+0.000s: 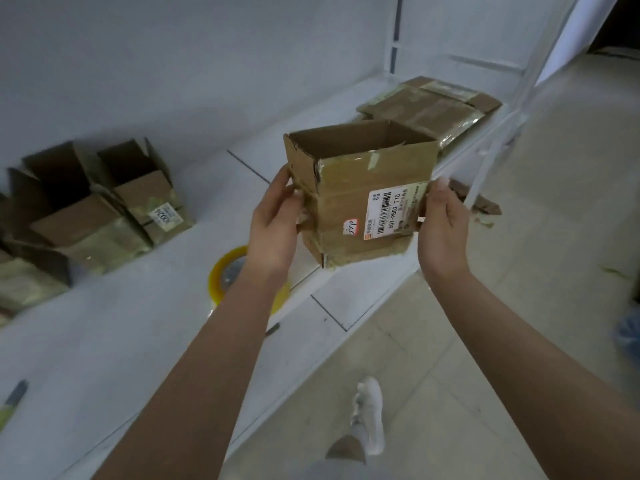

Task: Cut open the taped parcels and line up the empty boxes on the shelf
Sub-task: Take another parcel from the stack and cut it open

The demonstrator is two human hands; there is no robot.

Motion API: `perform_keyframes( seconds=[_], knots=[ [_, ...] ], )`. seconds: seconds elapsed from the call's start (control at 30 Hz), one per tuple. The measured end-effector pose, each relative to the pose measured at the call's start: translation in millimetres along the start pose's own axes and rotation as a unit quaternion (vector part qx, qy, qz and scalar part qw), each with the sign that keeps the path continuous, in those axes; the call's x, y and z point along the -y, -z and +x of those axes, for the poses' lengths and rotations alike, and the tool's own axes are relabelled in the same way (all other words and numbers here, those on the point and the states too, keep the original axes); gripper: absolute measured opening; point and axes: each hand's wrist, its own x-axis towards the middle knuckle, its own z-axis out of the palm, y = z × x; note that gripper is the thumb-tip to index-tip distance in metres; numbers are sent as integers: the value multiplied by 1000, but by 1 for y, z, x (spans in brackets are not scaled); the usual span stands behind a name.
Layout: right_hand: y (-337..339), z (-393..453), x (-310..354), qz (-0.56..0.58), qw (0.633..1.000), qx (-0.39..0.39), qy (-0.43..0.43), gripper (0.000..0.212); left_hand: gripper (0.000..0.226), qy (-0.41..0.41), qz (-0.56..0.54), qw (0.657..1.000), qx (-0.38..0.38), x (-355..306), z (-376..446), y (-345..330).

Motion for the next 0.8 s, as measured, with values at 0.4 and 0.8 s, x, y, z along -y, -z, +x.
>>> perform_keyframes(
  seconds=[0.4,0.8],
  knots=[
    [-120,-110,77,43,977,187,-93,46,59,41,-70,986,-143,-42,-84,168],
    [-267,-179,57,7,945,226,-236,41,44,94,-77,985,-120,-6,-101,316]
  ],
)
